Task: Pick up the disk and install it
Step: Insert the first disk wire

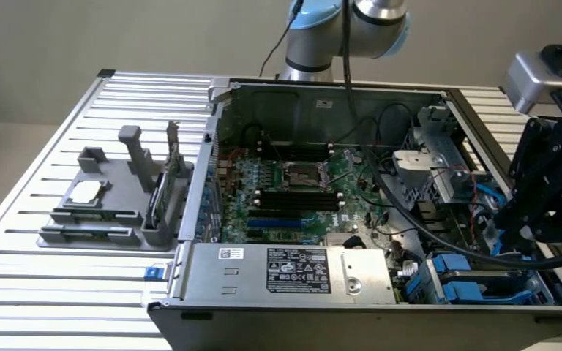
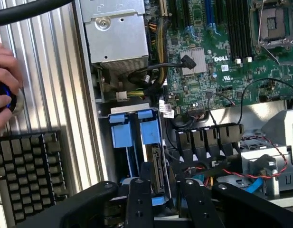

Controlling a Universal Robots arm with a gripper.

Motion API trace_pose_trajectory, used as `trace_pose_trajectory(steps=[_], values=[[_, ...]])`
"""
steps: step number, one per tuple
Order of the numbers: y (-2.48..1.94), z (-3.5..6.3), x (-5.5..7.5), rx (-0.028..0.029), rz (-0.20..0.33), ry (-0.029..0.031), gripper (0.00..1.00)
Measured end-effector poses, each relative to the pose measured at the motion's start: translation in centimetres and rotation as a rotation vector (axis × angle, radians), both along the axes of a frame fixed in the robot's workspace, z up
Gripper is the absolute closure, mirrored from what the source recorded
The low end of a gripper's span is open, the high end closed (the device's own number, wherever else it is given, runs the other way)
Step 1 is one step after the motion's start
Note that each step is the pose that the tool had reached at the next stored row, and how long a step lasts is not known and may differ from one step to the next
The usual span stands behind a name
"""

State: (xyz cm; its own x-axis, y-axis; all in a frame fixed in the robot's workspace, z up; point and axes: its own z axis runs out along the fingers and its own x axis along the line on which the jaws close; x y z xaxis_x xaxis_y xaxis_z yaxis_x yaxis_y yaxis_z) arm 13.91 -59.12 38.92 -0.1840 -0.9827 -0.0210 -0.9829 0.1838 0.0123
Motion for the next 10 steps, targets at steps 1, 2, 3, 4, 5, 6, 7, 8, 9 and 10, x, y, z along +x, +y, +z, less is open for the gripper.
trace_pose_trajectory(steps=[1,2,3,4,5,6,7,8,9,10], values=[[0.00,-0.01,0.00,-0.0001,-0.018,0.0000,0.70],[0.00,-0.03,0.00,0.0000,-0.037,0.0000,0.70],[0.00,-0.04,0.00,-0.0001,-0.054,0.0000,0.70],[0.00,-0.06,0.00,0.0000,-0.073,0.0000,0.70],[0.00,-0.07,0.00,-0.0001,-0.091,0.0000,0.70],[0.00,-0.08,0.00,-0.0001,-0.109,0.0000,0.70],[0.00,-0.10,0.00,0.0000,-0.127,0.0000,0.70],[0.00,-0.11,0.00,-0.0001,-0.145,0.0000,0.70],[0.00,-0.12,0.00,-0.0001,-0.163,0.0000,0.70],[0.00,-0.14,0.00,0.0000,-0.181,0.0000,0.70]])
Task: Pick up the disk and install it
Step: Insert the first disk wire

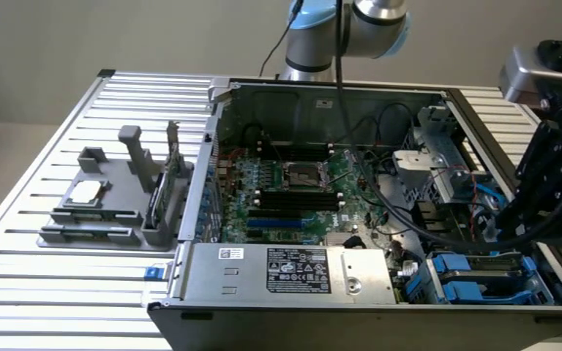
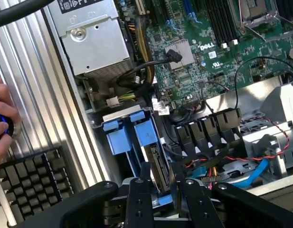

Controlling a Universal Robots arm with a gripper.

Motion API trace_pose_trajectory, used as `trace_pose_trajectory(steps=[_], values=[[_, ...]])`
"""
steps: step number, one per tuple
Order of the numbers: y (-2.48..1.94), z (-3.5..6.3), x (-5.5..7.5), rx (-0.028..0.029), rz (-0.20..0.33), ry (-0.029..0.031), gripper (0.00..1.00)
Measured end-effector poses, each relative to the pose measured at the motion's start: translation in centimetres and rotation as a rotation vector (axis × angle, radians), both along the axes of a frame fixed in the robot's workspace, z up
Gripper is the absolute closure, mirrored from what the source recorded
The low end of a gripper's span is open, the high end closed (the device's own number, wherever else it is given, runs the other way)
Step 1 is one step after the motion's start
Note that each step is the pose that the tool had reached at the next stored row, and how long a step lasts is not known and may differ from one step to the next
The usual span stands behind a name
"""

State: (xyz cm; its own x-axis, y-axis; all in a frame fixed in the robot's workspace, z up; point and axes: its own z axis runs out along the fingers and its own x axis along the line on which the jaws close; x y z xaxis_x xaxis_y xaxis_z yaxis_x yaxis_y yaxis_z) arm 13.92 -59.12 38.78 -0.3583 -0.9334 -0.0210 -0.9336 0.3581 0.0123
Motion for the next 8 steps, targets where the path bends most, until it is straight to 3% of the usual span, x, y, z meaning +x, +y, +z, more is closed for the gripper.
trace_pose_trajectory(steps=[8], values=[[0.00,-0.11,0.00,0.0000,-0.146,0.0000,0.70]])
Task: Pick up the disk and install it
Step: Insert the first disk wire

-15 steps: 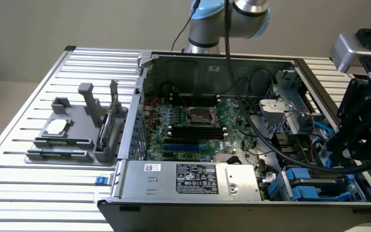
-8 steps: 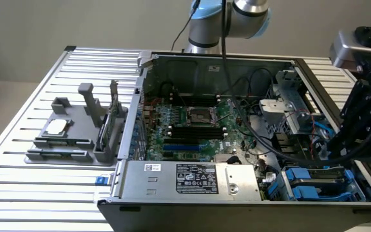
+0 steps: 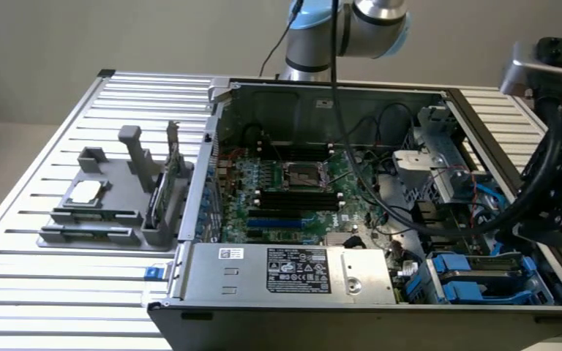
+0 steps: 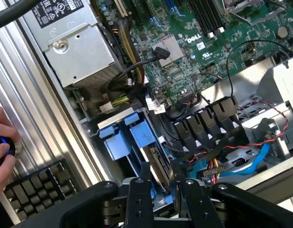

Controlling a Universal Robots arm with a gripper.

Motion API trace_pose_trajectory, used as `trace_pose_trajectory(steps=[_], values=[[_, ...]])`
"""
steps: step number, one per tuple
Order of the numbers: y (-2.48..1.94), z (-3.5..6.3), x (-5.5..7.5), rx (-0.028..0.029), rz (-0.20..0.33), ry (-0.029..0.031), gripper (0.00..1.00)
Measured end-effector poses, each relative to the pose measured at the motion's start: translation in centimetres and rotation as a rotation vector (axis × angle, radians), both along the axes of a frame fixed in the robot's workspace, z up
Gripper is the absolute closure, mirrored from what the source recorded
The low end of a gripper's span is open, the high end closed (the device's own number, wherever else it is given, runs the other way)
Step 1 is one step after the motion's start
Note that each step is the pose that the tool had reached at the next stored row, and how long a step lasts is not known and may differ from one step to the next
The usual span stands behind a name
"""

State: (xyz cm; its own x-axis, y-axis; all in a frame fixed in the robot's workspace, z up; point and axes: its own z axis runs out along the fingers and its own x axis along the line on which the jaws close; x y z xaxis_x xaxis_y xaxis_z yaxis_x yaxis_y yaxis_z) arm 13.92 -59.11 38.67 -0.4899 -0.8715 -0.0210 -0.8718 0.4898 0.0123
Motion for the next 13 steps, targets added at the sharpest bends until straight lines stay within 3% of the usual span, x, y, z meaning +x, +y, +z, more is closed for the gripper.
trace_pose_trajectory(steps=[13], values=[[0.00,-0.20,0.00,0.0000,-0.236,0.0000,0.70]])
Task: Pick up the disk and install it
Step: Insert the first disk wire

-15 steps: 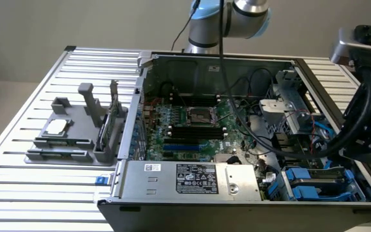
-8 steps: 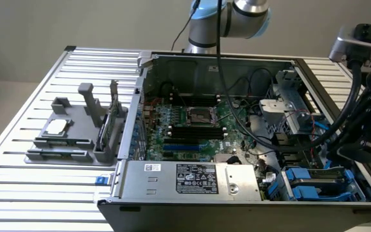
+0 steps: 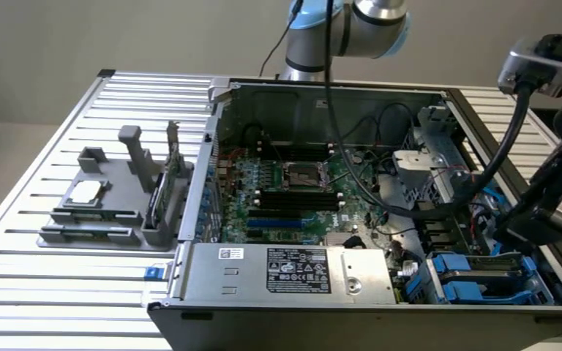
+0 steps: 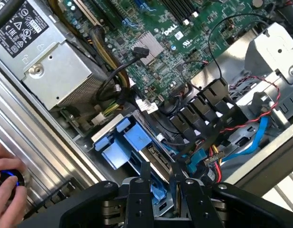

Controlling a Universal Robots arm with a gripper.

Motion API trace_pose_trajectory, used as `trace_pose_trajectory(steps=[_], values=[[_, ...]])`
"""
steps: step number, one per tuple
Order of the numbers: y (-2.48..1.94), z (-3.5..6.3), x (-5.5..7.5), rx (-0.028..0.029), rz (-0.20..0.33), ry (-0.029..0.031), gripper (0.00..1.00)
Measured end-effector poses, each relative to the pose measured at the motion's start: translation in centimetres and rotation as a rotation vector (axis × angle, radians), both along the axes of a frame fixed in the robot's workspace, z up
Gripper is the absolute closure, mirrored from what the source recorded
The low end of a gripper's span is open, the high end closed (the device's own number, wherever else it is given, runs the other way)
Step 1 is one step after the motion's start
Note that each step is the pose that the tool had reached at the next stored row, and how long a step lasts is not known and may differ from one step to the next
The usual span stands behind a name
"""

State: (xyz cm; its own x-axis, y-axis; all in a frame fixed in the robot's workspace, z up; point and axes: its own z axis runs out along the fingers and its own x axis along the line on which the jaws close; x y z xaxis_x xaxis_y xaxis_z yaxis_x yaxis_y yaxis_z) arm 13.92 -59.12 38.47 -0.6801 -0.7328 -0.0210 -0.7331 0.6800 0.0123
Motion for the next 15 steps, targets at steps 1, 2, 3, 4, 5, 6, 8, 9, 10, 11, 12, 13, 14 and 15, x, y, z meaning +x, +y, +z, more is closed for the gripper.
trace_pose_trajectory(steps=[1,2,3,4,5,6,8,9,10,11,12,13,14,15], values=[[0.00,-0.02,0.00,0.0000,-0.020,0.0000,0.70],[0.00,-0.03,0.00,-0.0001,-0.038,0.0000,0.70],[0.00,-0.04,0.00,0.0000,-0.056,0.0000,0.70],[0.00,-0.06,0.00,-0.0001,-0.074,0.0000,0.70],[0.00,-0.07,0.00,-0.0001,-0.092,0.0000,0.70],[0.00,-0.09,0.00,-0.0001,-0.110,0.0000,0.70],[0.00,-0.12,0.00,0.0000,-0.147,0.0000,0.70],[0.00,-0.14,0.00,0.0000,-0.165,0.0000,0.70],[0.00,-0.15,0.00,-0.0001,-0.183,0.0000,0.70],[0.00,-0.17,0.00,-0.0001,-0.201,0.0000,0.70],[0.00,-0.18,0.00,-0.0001,-0.219,0.0000,0.70],[0.00,-0.20,0.00,0.0000,-0.237,0.0000,0.70],[0.00,-0.22,0.00,0.0000,-0.255,0.0000,0.70],[0.00,-0.23,0.00,0.0000,-0.274,0.0000,0.70]])
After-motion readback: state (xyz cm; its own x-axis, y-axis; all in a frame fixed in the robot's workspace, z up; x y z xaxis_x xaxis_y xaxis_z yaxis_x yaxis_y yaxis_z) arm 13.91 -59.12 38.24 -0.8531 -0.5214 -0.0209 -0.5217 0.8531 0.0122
